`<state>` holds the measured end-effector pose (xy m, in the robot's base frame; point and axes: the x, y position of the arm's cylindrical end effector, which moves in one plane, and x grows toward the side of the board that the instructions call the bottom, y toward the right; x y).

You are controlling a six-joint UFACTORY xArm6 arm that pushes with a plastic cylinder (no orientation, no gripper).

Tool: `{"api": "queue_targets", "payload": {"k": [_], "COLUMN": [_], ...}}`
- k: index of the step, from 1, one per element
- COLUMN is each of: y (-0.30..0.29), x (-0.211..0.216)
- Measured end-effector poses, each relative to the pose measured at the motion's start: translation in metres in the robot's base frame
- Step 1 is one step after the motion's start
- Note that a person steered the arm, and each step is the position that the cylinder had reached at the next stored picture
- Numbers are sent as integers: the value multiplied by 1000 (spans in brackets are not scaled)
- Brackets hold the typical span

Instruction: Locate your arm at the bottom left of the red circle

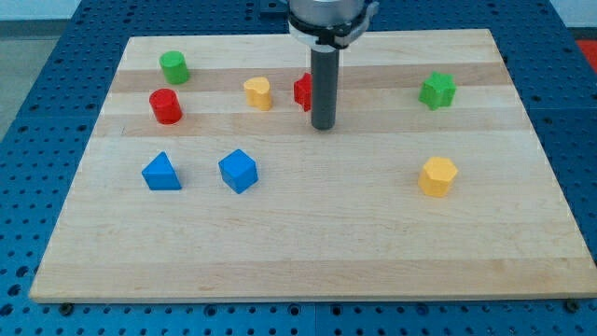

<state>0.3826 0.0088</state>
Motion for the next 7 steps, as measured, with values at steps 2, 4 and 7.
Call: {"api": "queue_targets", "payload": {"k": [2, 4, 7], "y": [-17, -30, -167], "x": [-43, -57, 45]}}
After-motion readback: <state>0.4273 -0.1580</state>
